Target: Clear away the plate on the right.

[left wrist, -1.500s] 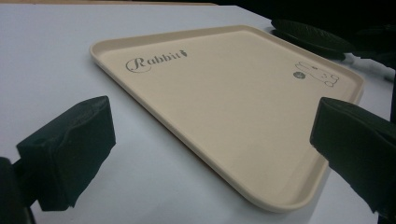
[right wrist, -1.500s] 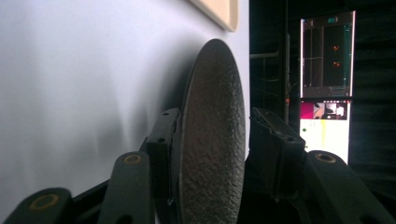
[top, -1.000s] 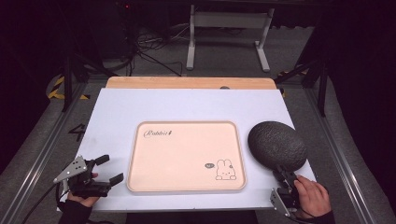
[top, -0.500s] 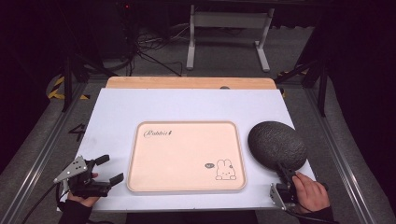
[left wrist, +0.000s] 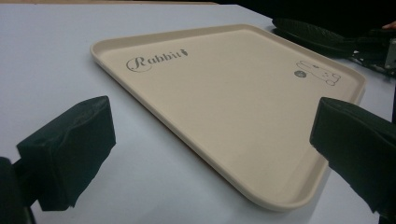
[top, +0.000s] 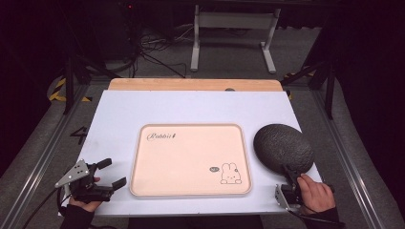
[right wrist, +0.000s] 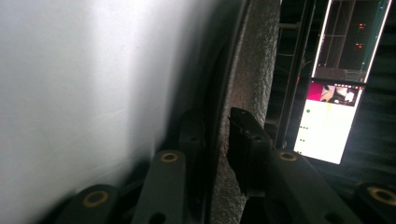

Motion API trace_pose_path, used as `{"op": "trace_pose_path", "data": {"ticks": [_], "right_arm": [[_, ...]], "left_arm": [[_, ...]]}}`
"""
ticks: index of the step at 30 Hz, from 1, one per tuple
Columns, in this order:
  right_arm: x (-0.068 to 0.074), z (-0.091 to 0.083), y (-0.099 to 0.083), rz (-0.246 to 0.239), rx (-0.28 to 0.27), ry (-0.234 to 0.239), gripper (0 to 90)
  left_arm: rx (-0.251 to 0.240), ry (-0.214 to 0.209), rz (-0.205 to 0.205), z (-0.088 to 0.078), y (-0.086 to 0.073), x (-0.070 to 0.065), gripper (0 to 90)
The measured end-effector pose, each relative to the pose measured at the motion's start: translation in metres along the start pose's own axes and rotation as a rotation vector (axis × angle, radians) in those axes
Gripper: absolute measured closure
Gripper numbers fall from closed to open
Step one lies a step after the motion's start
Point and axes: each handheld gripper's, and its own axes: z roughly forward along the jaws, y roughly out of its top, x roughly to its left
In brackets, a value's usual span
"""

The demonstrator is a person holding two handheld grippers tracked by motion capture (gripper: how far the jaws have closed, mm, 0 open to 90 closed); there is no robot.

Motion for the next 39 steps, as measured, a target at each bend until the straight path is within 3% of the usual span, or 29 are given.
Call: {"op": "trace_pose_path", "data": {"ticks": [12,22,39], "right_arm": [[-0.004,-0.001,0.002,0.042,0.033,-0.006,85.0],[-0.013,-0.008,0.007,0.062,0.065,-0.008,84.2],[-0.034,-0.033,0.02,0.044,0.047,-0.116,83.5]], "left_arm": [[0.001,0.0,0.0,0.0,0.0,0.0,0.8],[0.002,0.001,-0.001,0.0,0.0,0.0,0.8],[0.001,0.002,-0.001,0.0,0.0,0.0,0.8]]}}
